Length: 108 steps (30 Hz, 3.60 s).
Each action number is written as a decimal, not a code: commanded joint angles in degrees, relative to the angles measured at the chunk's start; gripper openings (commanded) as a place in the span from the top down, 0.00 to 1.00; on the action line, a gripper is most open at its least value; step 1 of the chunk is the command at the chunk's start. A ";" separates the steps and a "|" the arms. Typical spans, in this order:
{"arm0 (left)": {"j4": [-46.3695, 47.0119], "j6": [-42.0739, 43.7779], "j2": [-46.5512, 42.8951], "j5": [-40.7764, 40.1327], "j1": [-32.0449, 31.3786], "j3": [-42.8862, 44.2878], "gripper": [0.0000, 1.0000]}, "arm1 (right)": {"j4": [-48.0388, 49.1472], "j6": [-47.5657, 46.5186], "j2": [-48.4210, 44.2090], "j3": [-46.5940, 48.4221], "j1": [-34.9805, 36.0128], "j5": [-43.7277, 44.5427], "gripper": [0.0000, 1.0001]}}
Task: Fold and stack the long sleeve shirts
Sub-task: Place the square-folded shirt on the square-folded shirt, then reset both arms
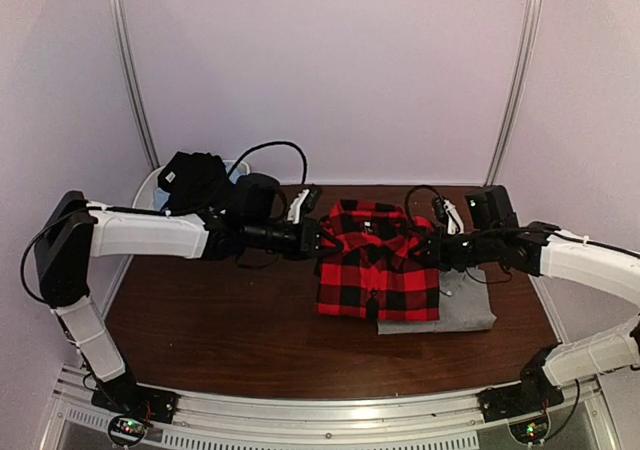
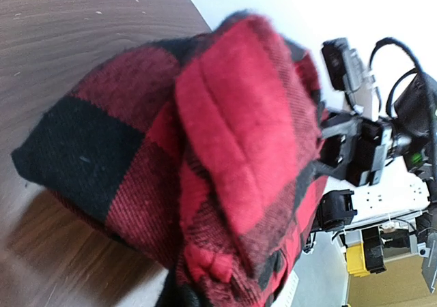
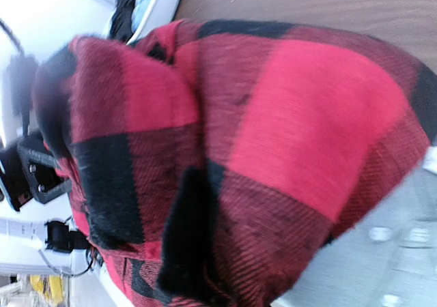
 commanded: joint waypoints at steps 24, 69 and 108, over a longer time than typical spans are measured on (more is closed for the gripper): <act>-9.47 7.27 41.37 3.53 -5.90 42.73 1.00 | -25.32 -18.68 -1.26 -0.06 -32.60 7.21 1.00; -13.76 18.07 17.79 -14.68 -2.45 25.67 0.35 | -24.15 -22.70 -4.57 7.16 -32.61 11.85 0.21; -19.63 32.78 -52.75 -53.44 16.09 -19.59 0.02 | -6.33 -26.98 -24.58 0.84 -28.14 15.08 0.00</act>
